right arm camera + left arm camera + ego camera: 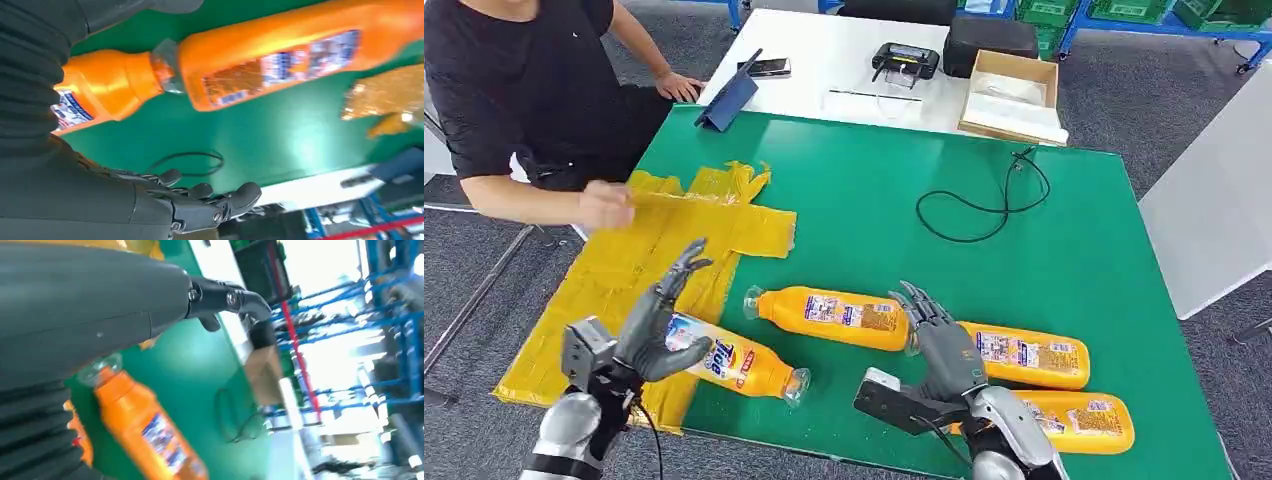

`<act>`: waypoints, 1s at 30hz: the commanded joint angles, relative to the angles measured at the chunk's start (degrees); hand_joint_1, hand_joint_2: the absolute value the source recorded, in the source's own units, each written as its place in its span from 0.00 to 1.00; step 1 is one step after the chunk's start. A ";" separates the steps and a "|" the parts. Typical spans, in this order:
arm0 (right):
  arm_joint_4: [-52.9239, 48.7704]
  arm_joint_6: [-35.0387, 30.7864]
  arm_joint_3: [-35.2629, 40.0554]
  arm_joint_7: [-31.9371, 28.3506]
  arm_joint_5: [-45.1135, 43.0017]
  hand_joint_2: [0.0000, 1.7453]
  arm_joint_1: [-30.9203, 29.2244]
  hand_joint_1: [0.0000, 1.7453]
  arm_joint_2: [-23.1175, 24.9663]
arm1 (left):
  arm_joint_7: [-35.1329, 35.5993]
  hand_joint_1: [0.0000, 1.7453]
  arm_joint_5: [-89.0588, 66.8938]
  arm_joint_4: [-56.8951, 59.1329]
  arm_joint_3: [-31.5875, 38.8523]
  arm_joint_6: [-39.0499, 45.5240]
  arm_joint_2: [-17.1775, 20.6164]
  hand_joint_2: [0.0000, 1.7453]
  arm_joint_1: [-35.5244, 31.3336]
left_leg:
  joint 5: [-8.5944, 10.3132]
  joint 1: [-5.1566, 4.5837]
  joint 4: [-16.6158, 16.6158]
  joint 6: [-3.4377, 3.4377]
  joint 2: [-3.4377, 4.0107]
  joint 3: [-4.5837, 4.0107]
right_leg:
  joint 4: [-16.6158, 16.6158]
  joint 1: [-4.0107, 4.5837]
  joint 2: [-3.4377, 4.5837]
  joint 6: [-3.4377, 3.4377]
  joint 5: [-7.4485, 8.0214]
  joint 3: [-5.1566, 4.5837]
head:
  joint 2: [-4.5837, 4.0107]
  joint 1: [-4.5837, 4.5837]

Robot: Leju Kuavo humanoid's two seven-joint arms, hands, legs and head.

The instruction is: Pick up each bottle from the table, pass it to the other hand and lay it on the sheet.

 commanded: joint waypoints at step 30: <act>24.63 2.94 3.23 2.86 7.13 1.00 -14.25 0.00 7.13 | 1.92 0.00 3.52 -2.55 0.21 -4.35 -3.99 1.00 -0.91 | -0.01 0.06 -0.01 -0.10 0.09 -0.04 | -0.03 0.05 0.18 -0.10 0.00 -0.06 | 0.00 0.04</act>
